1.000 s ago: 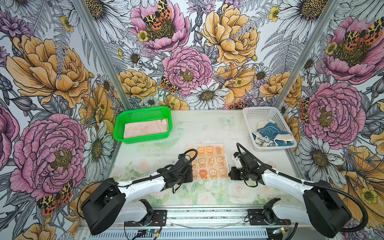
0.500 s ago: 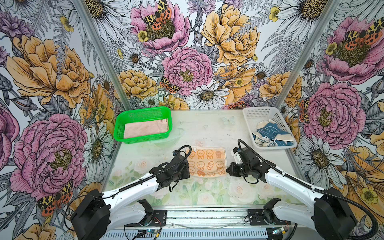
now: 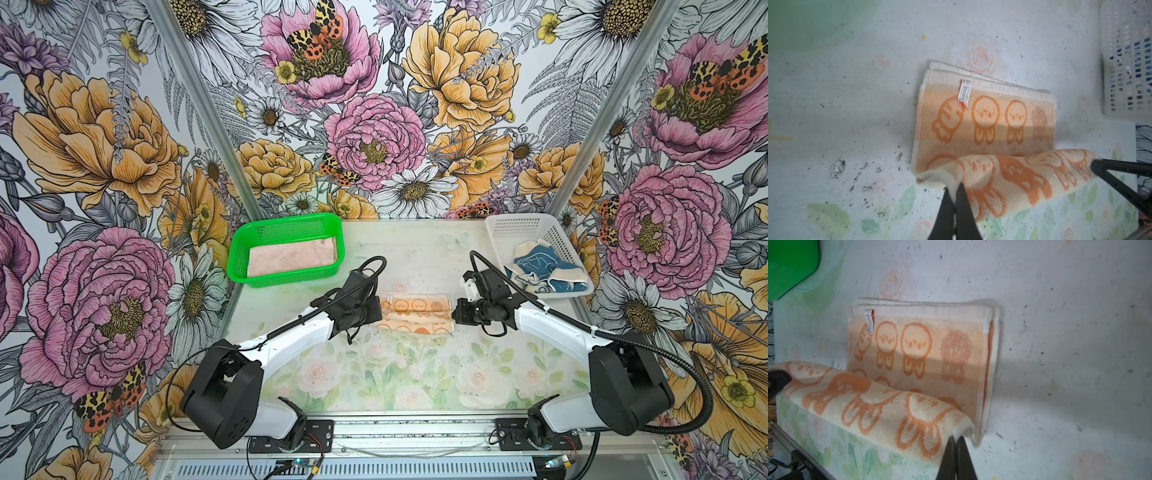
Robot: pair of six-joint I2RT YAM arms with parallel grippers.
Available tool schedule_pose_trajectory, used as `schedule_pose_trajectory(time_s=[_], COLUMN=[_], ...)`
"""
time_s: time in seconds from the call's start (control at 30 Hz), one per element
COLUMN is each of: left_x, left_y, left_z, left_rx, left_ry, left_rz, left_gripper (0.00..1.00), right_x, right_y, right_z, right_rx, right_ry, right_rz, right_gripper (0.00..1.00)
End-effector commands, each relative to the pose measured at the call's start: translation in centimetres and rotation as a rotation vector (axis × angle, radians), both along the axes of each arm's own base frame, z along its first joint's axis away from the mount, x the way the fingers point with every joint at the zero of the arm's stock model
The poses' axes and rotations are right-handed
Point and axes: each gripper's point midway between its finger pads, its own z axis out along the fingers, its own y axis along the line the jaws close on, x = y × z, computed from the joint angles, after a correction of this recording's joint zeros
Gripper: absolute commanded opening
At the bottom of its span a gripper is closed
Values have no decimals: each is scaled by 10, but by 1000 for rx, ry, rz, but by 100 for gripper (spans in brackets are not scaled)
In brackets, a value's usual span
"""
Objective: Fold and stack the towels
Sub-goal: 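Lift the near edge and fold it over toward the far edge with both grippers, then grasp the folded orange towel with the left gripper while right gripper withdraws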
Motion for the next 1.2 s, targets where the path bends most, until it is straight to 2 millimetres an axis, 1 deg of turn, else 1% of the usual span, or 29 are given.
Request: schedule_pose_trajectory(time_s=[0.0, 0.1, 0.17, 0.2, 0.27, 0.3, 0.33, 0.37, 0.43, 0.47, 0.53, 0.57, 0.6, 0.67, 0.73, 0.83, 0.9, 1.0, 1.07, 1.17], left_x=[24, 40, 50, 54, 61, 64, 67, 69, 70, 70, 64, 59, 52, 41, 31, 22, 20, 21, 23, 27], left_y=[-1, 0, -2, -4, -6, -5, -5, -6, -5, -2, 4, 8, 11, 16, 19, 16, 13, 11, 10, 5], left_z=[5, -3, -2, -2, -2, -2, 0, 3, 10, 14, 19, 20, 18, 12, 4, -14, -21, -27, -32, -42], left_rx=[-12, 1, 1, -1, 0, 6, 11, 14, 29, 44, 67, 76, 81, 92, 91, 66, 61, 60, 64, 57], left_ry=[-29, -18, -33, -32, -32, -39, -48, -63, -96, -115, -141, -146, -145, -136, -119, -76, -52, -36, -26, -3], left_rz=[-15, -14, -21, -24, -34, -36, -41, -52, -66, -65, -60, -54, -49, -42, -35, -46, -50, -48, -44, -53], left_gripper=[1, 2, 4, 8, 20, 23, 26, 27, 28, 30, 37, 39, 41, 44, 46, 48, 50, 54, 57, 59], right_x=[19, 30, 35, 38, 41, 43, 44, 45, 47, 46, 44, 41, 38, 31, 24, 21, 23, 26, 28, 31], right_y=[-4, -5, -5, -5, -4, -5, -6, -8, -11, -11, -13, -13, -13, -10, -3, 18, 35, 59, 66, 68], right_z=[1, -6, -9, -9, -10, -8, -6, -2, 7, 14, 28, 34, 39, 44, 40, 31, 24, 16, 8, -6], right_rx=[-37, -47, -52, -56, -57, -61, -67, -75, -86, -89, -90, -90, -92, -75, -49, -16, -9, 20, 33, 32], right_ry=[-36, -21, -19, -19, -21, -28, -37, -53, -90, -115, -160, -182, -200, -214, -193, -157, -139, -139, -136, -142], right_rz=[16, 22, 26, 27, 29, 27, 26, 23, 19, 23, 31, 37, 45, 60, 82, 144, 186, 236, 244, 244], right_gripper=[0, 0, 0, 0, 4, 6, 10, 16, 34, 40, 51, 57, 61, 63, 63, 63, 62, 62, 62, 62])
